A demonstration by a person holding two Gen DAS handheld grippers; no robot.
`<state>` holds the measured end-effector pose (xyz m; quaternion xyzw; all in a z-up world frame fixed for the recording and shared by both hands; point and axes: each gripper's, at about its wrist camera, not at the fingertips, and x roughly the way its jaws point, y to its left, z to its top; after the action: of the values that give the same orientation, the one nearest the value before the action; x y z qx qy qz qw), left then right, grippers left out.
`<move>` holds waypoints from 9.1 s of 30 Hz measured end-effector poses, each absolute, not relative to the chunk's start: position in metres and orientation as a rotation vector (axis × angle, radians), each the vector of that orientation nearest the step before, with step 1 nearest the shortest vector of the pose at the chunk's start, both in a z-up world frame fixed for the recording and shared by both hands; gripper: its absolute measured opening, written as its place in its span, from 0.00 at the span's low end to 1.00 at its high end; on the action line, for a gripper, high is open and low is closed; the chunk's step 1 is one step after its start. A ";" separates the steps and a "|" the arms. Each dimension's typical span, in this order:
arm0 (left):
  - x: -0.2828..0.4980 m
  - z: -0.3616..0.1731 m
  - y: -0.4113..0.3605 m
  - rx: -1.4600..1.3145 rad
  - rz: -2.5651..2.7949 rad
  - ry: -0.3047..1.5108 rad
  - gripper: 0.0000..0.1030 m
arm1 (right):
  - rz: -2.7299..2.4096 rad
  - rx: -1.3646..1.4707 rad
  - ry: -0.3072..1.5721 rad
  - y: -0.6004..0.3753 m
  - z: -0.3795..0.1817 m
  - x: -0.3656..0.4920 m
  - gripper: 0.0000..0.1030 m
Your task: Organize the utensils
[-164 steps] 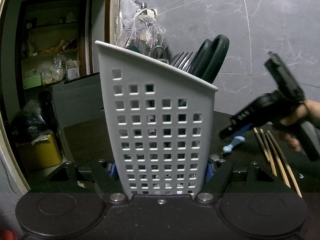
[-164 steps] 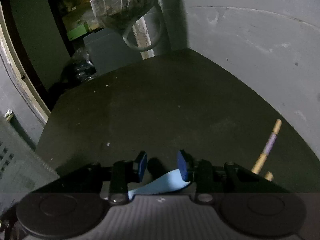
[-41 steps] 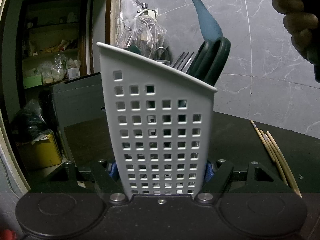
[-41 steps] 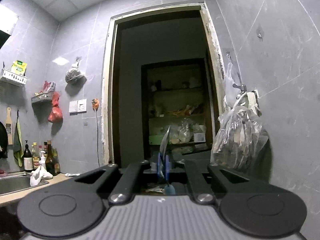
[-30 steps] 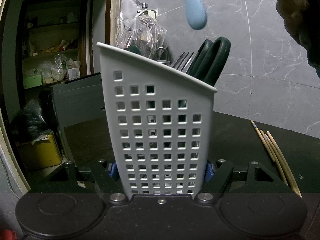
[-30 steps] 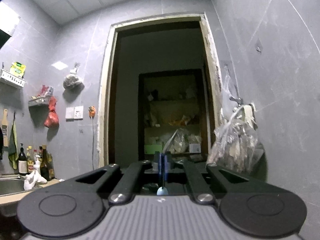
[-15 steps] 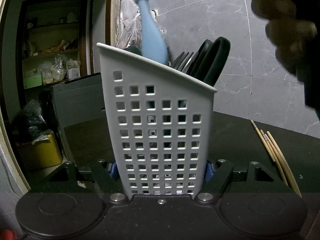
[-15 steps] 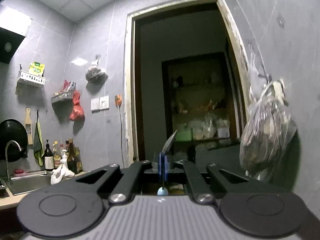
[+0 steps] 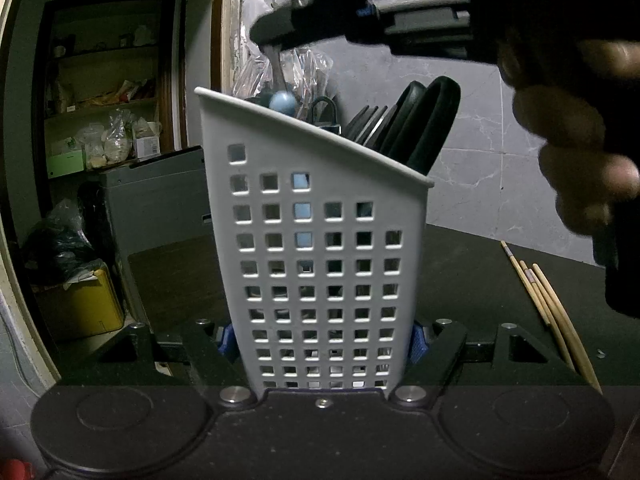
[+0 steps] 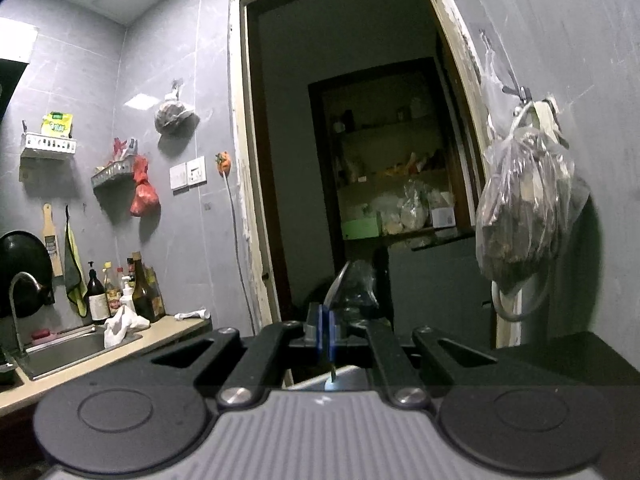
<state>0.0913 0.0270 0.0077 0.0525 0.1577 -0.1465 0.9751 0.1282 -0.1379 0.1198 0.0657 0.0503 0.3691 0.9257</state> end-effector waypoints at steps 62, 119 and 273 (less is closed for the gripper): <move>0.091 0.009 0.026 0.105 -0.293 0.318 0.74 | 0.110 -0.015 0.651 -0.287 0.010 0.064 1.00; 0.091 0.009 0.026 0.105 -0.293 0.319 0.74 | 0.088 -0.128 0.736 -0.291 0.001 0.083 0.29; 0.099 0.003 0.026 0.103 -0.296 0.330 0.74 | 0.275 0.027 0.864 -0.272 0.013 0.141 0.45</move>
<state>0.0991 0.0264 0.0026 0.0509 0.1636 -0.1466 0.9742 0.1413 -0.2715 0.0129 0.0130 0.4173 0.1329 0.8989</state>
